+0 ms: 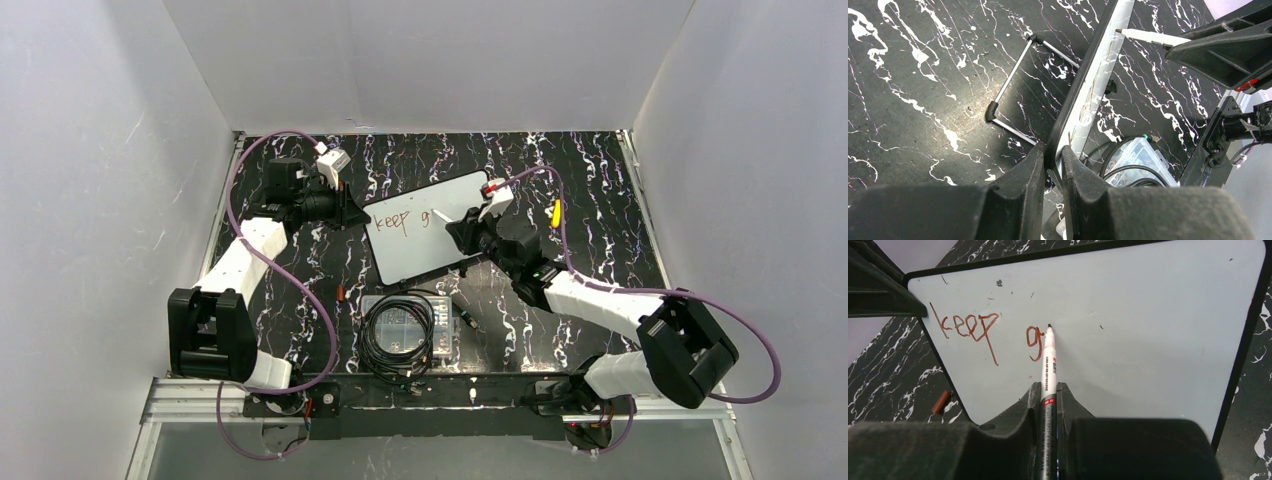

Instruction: Write a sentence on the whiteboard

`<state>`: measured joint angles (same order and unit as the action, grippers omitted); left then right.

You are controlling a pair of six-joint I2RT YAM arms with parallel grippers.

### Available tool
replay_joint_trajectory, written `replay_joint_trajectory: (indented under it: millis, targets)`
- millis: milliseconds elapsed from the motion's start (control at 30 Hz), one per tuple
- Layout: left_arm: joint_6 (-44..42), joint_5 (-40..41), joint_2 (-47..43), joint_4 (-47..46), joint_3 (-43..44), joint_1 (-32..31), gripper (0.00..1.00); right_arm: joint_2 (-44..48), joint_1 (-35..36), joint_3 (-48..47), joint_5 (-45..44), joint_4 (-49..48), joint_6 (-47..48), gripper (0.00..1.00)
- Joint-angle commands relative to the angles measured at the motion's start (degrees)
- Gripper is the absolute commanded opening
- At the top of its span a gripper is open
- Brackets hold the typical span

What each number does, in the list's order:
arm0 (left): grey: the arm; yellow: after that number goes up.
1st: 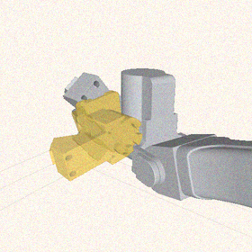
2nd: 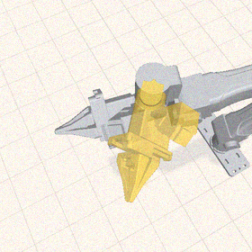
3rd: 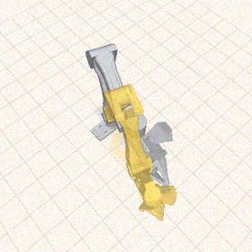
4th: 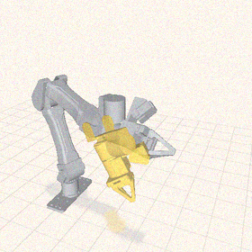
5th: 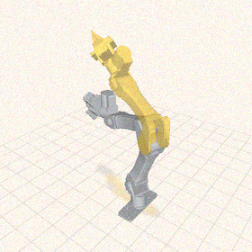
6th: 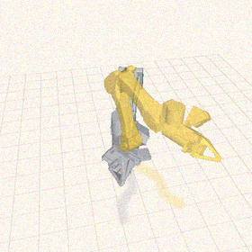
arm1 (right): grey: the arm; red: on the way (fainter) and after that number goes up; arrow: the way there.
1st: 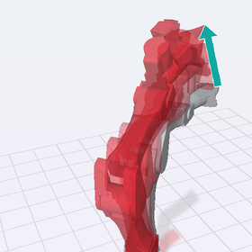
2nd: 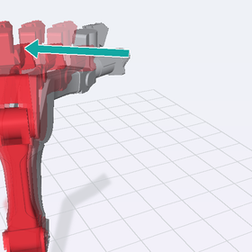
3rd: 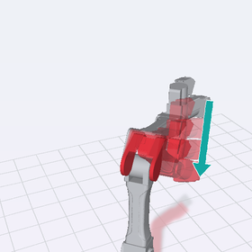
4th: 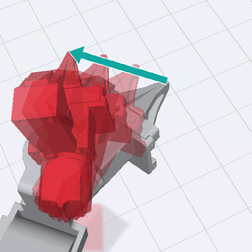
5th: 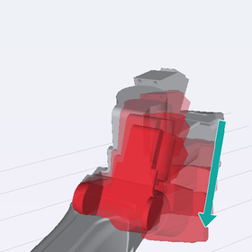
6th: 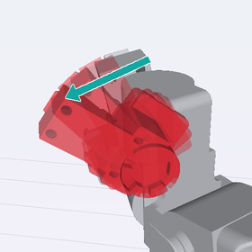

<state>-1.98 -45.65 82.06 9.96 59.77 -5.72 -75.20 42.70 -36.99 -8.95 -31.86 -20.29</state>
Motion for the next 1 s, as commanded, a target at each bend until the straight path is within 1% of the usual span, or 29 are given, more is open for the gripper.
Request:
replay_joint_trajectory:
  millis: [0, 533, 967]
  targets:
    - [-1.5, 0.1, -1.7, 0.5, 1.9, 0.4, 0.0, -1.1, -0.3, -3.0, 0.1, -2.4, 1.2, 0.01]
    - [-1.5, 0.0, -1.9, 0.5, 1.9, 0.3, 0.0, -0.6, -0.4, 0.6, 1.4, 0.2, 0.3, 0.01]
    - [-1.5, 0.0, -1.9, 0.5, 1.8, 0.4, 0.0, 2.0, -0.3, 0.5, -3.7, 2.3, 1.8, 0.01]
